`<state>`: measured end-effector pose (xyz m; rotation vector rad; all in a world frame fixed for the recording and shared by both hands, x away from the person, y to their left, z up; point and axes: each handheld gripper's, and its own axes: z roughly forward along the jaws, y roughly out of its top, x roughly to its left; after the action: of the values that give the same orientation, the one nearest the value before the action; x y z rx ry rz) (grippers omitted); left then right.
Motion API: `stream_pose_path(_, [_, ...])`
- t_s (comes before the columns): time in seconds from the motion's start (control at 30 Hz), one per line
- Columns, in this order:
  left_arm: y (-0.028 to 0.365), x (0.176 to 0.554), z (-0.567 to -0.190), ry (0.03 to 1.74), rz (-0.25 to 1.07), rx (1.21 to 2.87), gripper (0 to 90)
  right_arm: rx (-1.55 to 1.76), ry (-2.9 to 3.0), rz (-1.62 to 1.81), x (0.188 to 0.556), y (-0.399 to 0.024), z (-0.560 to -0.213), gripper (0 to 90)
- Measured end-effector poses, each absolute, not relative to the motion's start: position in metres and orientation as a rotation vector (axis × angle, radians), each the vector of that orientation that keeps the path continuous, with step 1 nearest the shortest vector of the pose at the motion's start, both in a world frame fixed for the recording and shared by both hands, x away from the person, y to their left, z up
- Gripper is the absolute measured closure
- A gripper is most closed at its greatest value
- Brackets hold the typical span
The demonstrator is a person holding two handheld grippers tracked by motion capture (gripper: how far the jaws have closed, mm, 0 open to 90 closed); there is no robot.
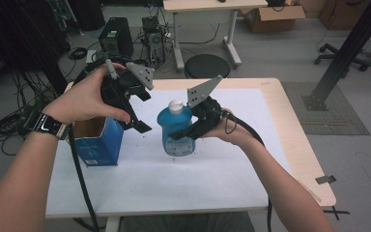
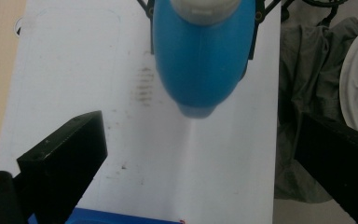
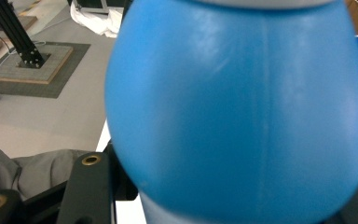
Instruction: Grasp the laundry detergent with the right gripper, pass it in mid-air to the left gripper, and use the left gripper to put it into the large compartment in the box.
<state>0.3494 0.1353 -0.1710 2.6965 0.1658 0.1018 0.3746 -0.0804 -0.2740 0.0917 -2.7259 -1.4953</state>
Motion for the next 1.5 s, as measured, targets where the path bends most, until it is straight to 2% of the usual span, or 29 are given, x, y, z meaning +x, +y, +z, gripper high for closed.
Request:
stream_pose_path(0.53, [0.118, 0.350, -0.171, 0.163, 0.073, 2.693, 3.7, 0.129, -2.734, -1.469, 0.371, -0.062, -0.271, 42.3])
stream_pose_path(1.17, [0.095, 0.353, -0.183, 0.169, 0.057, 2.696, 3.9, 0.128, -2.734, -1.470, 0.371, -0.061, -0.270, 42.4])
stream_pose_path(1.37, [0.092, 0.354, -0.185, 0.172, 0.054, 2.699, 5.8, 0.126, -2.735, -1.471, 0.371, -0.062, -0.270, 42.4])
stream_pose_path(1.5, [0.090, 0.354, -0.185, 0.170, 0.057, 2.707, 10.7, 0.127, -2.738, -1.466, 0.371, -0.063, -0.270, 42.4])
